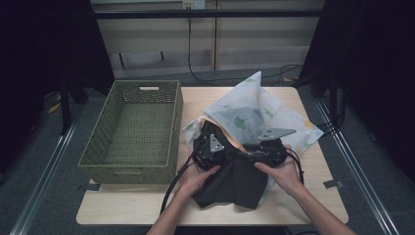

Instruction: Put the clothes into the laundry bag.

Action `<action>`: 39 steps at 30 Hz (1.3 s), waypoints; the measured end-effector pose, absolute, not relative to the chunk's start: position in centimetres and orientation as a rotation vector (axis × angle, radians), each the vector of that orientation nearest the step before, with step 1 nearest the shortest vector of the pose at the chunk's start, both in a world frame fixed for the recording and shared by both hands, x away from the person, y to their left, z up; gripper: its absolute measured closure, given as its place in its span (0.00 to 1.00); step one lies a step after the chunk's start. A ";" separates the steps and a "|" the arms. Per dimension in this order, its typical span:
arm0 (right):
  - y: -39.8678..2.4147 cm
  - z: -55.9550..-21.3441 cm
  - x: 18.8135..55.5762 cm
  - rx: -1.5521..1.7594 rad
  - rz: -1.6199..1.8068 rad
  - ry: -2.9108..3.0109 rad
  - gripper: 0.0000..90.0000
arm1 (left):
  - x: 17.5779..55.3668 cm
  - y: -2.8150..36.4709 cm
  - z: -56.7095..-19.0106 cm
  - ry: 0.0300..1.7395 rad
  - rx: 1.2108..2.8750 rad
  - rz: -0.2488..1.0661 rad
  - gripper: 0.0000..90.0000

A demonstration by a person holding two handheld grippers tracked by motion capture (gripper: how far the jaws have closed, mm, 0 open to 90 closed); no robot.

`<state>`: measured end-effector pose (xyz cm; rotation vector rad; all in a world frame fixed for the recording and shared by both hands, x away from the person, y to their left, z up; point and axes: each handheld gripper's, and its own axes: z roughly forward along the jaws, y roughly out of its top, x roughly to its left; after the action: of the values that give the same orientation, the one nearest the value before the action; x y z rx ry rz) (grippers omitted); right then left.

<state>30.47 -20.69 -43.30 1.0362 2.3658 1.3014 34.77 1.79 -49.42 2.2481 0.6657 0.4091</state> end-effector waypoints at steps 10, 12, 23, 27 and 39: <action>-20.7 -42.4 31.3 1.044 1.347 2.338 1.00 | 34.6 2.6 -48.4 0.690 2.043 0.193 0.90; -20.5 -41.5 31.2 1.027 1.392 2.314 1.00 | 34.5 2.1 -47.9 0.680 2.019 0.177 0.90; -19.6 -37.0 29.9 0.897 1.615 2.259 1.00 | 35.8 2.0 -43.2 0.700 1.751 0.135 0.91; -20.1 -36.5 29.8 0.892 1.655 2.233 1.00 | 35.7 2.8 -41.1 0.703 1.678 0.161 0.91; -19.6 -34.4 28.9 0.884 1.853 2.211 1.00 | 35.4 2.9 -38.6 0.727 1.592 0.304 0.91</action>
<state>28.87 -19.58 -34.43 0.8840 2.2110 1.8525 35.36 2.94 -38.64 1.5919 0.7266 0.3040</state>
